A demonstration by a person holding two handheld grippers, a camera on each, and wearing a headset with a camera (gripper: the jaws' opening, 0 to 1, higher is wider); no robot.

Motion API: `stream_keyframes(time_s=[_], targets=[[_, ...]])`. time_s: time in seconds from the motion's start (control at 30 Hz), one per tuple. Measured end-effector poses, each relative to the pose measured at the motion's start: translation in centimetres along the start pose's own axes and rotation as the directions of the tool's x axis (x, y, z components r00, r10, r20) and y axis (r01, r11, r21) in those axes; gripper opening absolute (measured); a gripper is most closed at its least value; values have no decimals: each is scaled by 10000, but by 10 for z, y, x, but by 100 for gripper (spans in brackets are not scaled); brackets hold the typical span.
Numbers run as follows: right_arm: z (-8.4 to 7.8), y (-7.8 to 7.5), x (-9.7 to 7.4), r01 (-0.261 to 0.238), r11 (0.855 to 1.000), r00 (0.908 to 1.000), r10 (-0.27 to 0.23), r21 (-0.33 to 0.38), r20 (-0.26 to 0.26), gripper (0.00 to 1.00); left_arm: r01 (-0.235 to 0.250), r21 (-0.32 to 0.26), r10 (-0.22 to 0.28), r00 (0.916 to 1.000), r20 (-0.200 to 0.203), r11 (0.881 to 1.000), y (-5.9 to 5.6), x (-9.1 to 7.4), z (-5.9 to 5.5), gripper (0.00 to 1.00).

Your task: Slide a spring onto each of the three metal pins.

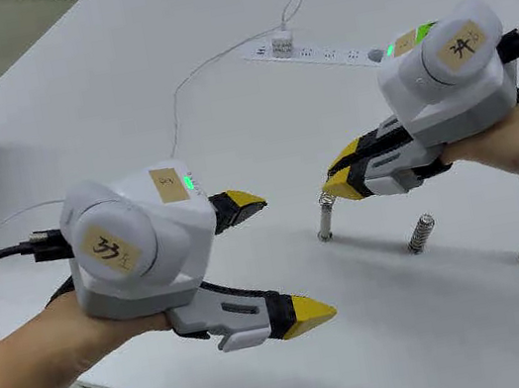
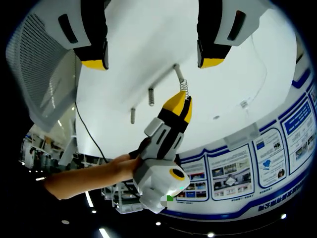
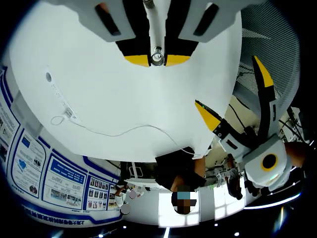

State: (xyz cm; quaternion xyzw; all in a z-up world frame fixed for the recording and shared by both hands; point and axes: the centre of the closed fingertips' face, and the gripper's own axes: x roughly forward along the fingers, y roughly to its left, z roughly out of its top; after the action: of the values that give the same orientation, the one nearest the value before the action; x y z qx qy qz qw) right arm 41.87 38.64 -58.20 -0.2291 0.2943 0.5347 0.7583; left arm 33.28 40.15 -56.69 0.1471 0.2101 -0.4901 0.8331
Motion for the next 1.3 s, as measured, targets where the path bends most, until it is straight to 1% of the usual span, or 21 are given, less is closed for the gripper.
stream_keyframes(time_s=[0.03, 0.07, 0.1, 0.17, 0.3, 0.5, 0.67, 0.93, 1.07, 1.1, 1.2, 1.3], targets=[[-1, 0, 1, -67, 10000, 10000, 67, -3, -28, 10, -42, -47, 42, 10000, 14, 10000, 1, 0, 0, 75], [2, 0, 1, -99, 9999, 9999, 99, 41, 107, 10, -69, -62, 69, 10000, 4, 10000, 1, 0, -1, 74], [3, 0, 1, -165, 9997, 9998, 163, 166, 85, 10, -104, -64, 104, 9999, -18, 9999, 2, 0, -1, 74], [3, 0, 2, -160, 9998, 9999, 159, 85, 45, 10, -113, -100, 113, 9999, -58, 9999, 2, 0, -2, 74], [2, 0, 0, -138, 9999, 9998, 137, -61, -158, 10, -103, -120, 103, 9999, -62, 9999, 2, 1, -2, 73], [0, 3, -1, -229, 9996, 9991, 223, -146, -373, 10, -23, -107, 22, 10000, -58, 9999, 0, 5, -1, 72], [0, 1, -1, -103, 9995, 9987, 87, -307, -499, 10, 31, -90, -31, 10000, 18, 10000, -1, 5, 1, 72], [-3, 1, -2, -185, 9995, 9968, 166, -238, -779, 11, 54, -212, -51, 9998, 175, 9998, -1, 3, 2, 73], [-3, 1, 0, -246, 9997, 9967, 240, -63, -771, 11, 16, -258, -9, 9997, 258, 9997, 1, 2, 3, 73], [-3, 1, 0, -254, 9997, 9967, 249, -55, -778, 11, 9, -268, -1, 9996, 277, 9996, 1, 2, 3, 73], [-10, 1, 5, -314, 9995, 9941, 315, 19, -1038, 11, -16, -249, 22, 9996, 264, 9997, 3, 1, 2, 73], [-12, 2, 9, -362, 9993, 9932, 371, 106, -1105, 11, -44, -307, 54, 9995, 320, 9995, 4, 0, 2, 73]])
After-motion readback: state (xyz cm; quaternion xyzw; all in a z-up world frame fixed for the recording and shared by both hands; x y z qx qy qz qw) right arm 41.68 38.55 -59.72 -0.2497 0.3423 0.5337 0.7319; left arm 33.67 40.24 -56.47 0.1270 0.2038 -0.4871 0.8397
